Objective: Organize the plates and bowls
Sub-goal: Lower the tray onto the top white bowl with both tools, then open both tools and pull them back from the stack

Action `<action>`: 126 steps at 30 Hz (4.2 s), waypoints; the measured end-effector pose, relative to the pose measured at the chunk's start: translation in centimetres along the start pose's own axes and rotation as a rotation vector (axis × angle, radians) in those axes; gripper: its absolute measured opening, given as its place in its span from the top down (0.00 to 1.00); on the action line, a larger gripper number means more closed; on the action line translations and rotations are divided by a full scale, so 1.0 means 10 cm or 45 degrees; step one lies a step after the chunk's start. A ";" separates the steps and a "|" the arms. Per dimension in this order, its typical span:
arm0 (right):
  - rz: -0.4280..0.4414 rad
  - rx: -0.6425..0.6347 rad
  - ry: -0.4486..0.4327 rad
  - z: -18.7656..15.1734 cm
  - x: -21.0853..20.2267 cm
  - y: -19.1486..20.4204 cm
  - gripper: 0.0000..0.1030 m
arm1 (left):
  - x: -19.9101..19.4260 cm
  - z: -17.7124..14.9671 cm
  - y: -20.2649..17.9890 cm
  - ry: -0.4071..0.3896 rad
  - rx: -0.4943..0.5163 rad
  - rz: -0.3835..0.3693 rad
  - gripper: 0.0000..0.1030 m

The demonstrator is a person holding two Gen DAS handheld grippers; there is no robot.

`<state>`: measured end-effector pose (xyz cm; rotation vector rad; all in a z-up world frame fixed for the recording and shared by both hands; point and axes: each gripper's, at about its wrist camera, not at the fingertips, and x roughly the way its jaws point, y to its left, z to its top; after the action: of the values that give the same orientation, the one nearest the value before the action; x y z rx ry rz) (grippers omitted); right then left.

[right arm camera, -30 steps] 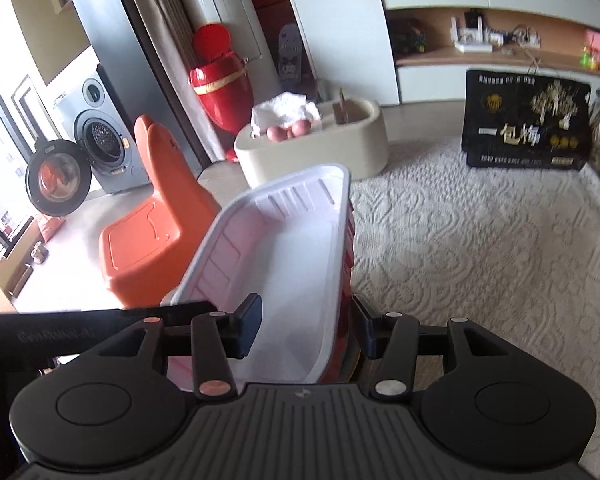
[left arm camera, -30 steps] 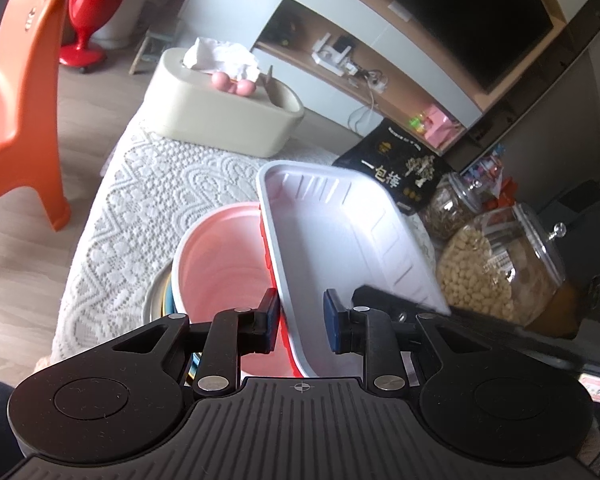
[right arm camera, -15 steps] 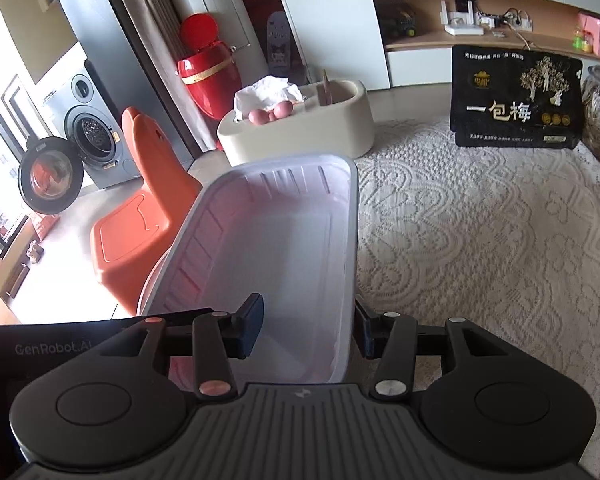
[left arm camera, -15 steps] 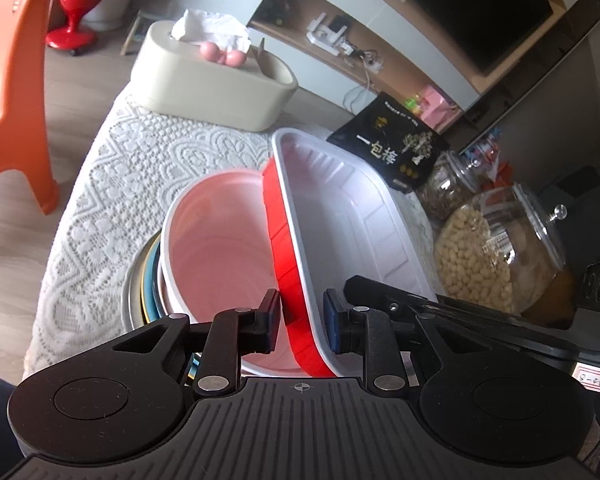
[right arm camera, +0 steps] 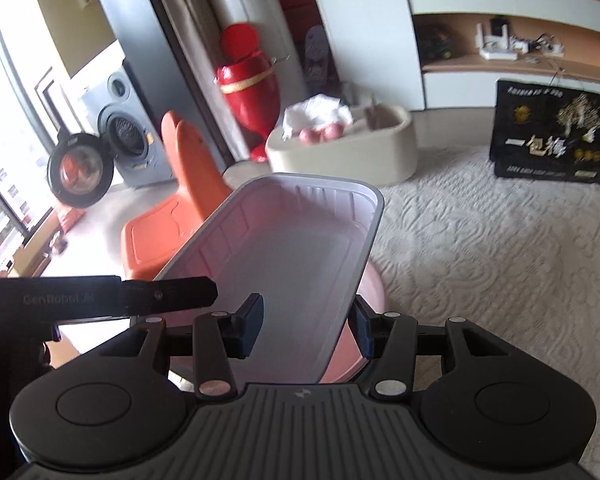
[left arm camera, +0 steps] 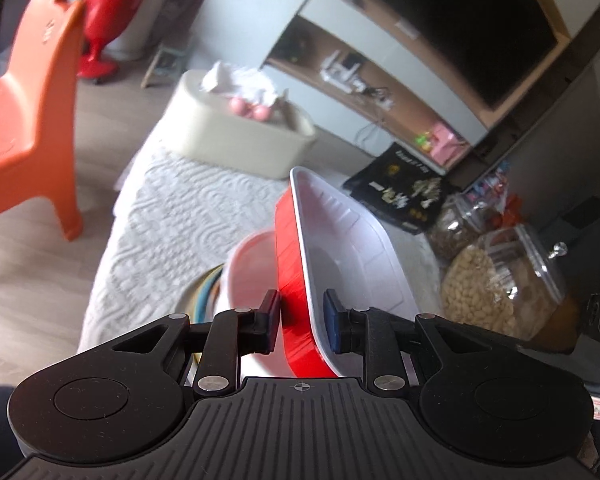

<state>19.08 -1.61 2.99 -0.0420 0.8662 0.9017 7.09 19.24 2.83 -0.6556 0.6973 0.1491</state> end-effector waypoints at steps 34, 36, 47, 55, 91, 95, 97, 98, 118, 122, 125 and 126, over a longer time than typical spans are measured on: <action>-0.015 0.012 0.014 -0.10 0.02 0.00 0.54 | 0.00 -0.09 0.13 0.023 -0.065 0.031 0.76; -0.016 0.020 0.007 -0.11 -0.01 -0.01 0.54 | -0.05 -0.07 0.16 0.001 -0.085 0.036 0.76; 0.005 0.021 0.000 -0.11 -0.02 0.06 0.54 | -0.05 -0.08 0.16 0.027 -0.099 0.004 0.76; -0.009 0.029 -0.003 -0.11 -0.02 0.02 0.54 | -0.03 -0.11 0.09 0.039 -0.070 0.006 0.76; -0.231 -0.015 -0.068 -1.69 -1.15 0.15 0.18 | -0.89 -1.90 -0.76 -0.118 0.417 0.301 0.84; -0.218 -0.028 -0.054 -1.70 -1.12 0.17 0.18 | -0.89 -1.90 -0.78 -0.122 0.432 0.318 0.84; -0.216 -0.025 -0.055 -1.70 -1.12 0.17 0.18 | -0.88 -1.91 -0.78 -0.120 0.430 0.323 0.84; -0.215 -0.021 -0.053 -1.70 -1.12 0.16 0.18 | -0.88 -1.91 -0.78 -0.121 0.429 0.325 0.84; -0.206 -0.019 -0.037 -1.71 -1.09 0.18 0.18 | -0.90 -1.92 -0.76 -0.122 0.428 0.327 0.84; -0.206 -0.020 -0.038 -1.71 -1.09 0.18 0.18 | -0.90 -1.92 -0.77 -0.122 0.429 0.327 0.84; -0.206 -0.017 -0.035 -1.71 -1.09 0.18 0.18 | -0.90 -1.92 -0.76 -0.121 0.429 0.327 0.84; -0.206 -0.017 -0.035 -1.71 -1.09 0.18 0.18 | -0.90 -1.92 -0.77 -0.122 0.428 0.327 0.84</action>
<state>3.39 -14.14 -0.56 -0.1092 0.8192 0.7552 -7.73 2.29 1.43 -0.2338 0.6928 0.2911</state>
